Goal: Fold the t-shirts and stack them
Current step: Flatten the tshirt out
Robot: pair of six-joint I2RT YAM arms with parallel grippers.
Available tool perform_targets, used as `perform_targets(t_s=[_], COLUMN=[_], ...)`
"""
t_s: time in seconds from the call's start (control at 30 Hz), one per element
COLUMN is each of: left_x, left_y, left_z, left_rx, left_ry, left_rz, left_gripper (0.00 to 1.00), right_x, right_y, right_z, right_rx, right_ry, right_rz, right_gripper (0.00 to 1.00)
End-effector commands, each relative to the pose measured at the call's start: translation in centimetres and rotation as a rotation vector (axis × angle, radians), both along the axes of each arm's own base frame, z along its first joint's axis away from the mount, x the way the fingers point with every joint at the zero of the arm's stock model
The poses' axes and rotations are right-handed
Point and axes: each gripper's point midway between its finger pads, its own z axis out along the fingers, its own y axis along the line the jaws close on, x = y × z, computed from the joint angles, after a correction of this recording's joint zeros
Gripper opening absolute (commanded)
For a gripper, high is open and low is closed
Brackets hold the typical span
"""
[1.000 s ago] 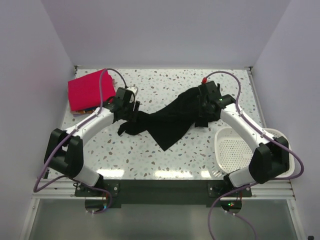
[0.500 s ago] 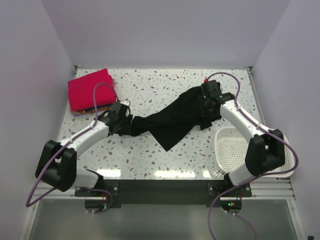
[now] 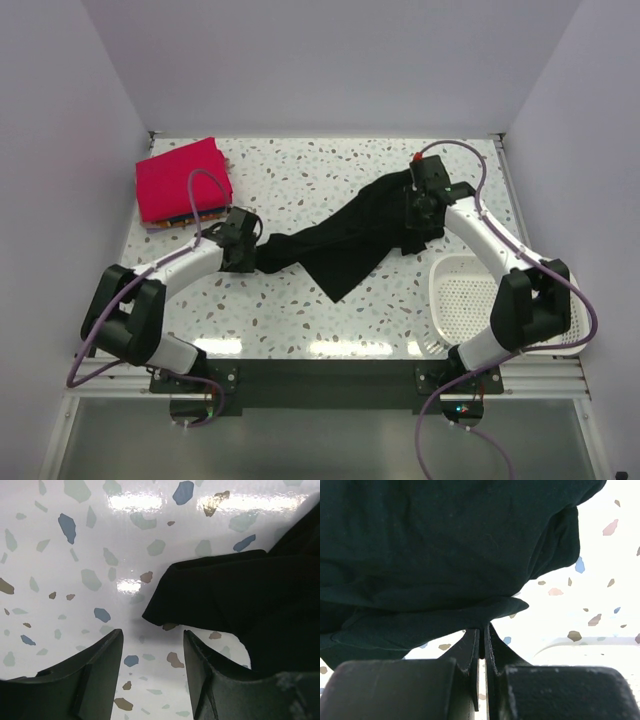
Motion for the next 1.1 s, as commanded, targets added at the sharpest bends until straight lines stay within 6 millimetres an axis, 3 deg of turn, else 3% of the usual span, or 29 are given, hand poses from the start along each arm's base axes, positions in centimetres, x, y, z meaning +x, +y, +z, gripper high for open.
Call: perform_targets(t_s=[0.0, 0.4, 0.53, 0.7, 0.8, 0.9, 1.07], left_x=[1.6, 2.8, 3.3, 3.9, 3.9, 3.9, 4.4], left_y=[0.4, -0.5, -0.7, -0.9, -0.5, -0.2, 0.1], left_z=[0.7, -0.7, -0.6, -0.1, -0.1, 0.5, 3.2], left_rx=[-0.004, -0.044, -0.05, -0.052, -0.038, -0.02, -0.016], left_ry=[-0.067, -0.071, -0.09, -0.115, -0.112, -0.116, -0.158], left_rz=[0.06, 0.033, 0.019, 0.009, 0.016, 0.02, 0.035], left_gripper=[0.56, 0.43, 0.25, 0.13, 0.0, 0.0, 0.0], right_x=[1.0, 0.9, 0.9, 0.9, 0.8, 0.8, 0.9], right_y=[-0.5, -1.3, -1.4, -1.6, -1.6, -1.7, -2.0], right_z=[2.2, 2.1, 2.2, 2.5, 2.6, 2.7, 3.2], right_rx=[0.015, 0.012, 0.012, 0.011, 0.011, 0.009, 0.006], right_ry=[-0.074, -0.069, -0.067, -0.069, -0.068, -0.07, -0.08], right_rz=[0.001, -0.012, -0.014, -0.017, -0.016, -0.02, -0.027], right_gripper=[0.0, 0.0, 0.0, 0.0, 0.0, 0.0, 0.0])
